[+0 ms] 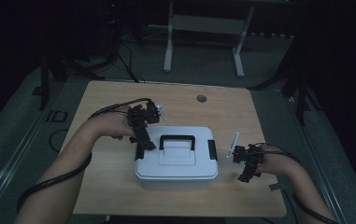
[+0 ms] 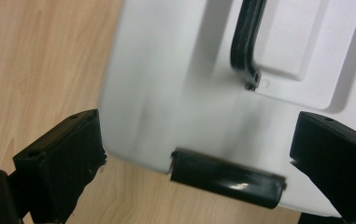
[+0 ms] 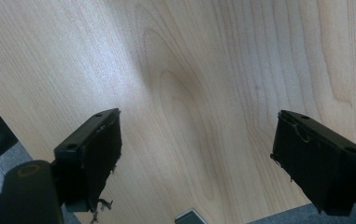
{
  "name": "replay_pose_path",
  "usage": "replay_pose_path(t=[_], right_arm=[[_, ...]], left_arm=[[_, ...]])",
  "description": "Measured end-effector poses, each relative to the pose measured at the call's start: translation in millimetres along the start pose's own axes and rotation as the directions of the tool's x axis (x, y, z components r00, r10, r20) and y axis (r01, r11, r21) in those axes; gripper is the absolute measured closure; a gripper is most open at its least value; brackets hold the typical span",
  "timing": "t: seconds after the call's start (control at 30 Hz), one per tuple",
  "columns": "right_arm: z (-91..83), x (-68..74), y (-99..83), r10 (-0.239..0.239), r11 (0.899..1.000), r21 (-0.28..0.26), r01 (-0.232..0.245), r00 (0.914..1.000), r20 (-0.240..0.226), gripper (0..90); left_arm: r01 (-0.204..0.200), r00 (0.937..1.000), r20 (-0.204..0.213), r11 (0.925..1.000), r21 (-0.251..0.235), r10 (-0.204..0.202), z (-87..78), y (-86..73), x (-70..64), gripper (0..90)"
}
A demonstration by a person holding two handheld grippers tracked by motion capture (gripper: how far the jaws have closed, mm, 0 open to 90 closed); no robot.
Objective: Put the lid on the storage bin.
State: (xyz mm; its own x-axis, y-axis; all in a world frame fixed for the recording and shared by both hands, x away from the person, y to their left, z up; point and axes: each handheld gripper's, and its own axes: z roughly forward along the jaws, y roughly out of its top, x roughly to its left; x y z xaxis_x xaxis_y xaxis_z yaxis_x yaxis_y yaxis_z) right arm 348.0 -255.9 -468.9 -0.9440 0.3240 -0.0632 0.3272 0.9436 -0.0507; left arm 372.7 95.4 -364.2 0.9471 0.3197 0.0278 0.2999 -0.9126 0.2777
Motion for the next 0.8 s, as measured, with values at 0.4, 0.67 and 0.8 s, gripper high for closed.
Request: replay_pose_path(t=[0.4,0.67,0.8], right_arm=[[-2.7,-2.0,-5.1,0.025,1.000,-0.019,-0.025,0.9995,0.016,15.3],[-3.8,-3.1,-10.3,0.049,0.998,-0.035,-0.047,0.9984,0.030,15.3],[-5.9,-4.0,-12.7,0.059,0.997,-0.054,-0.057,0.9977,0.035,15.3]], left_arm=[[0.009,0.9999,-0.007,0.9980,-0.062,-0.010,-2.5,-51.6,-0.9,2.5],[0.028,0.9992,-0.027,0.9969,-0.074,-0.030,-7.9,-83.5,-9.3,2.4],[0.050,0.9982,-0.030,0.9947,-0.090,-0.053,-6.9,-99.7,-12.2,2.4]])
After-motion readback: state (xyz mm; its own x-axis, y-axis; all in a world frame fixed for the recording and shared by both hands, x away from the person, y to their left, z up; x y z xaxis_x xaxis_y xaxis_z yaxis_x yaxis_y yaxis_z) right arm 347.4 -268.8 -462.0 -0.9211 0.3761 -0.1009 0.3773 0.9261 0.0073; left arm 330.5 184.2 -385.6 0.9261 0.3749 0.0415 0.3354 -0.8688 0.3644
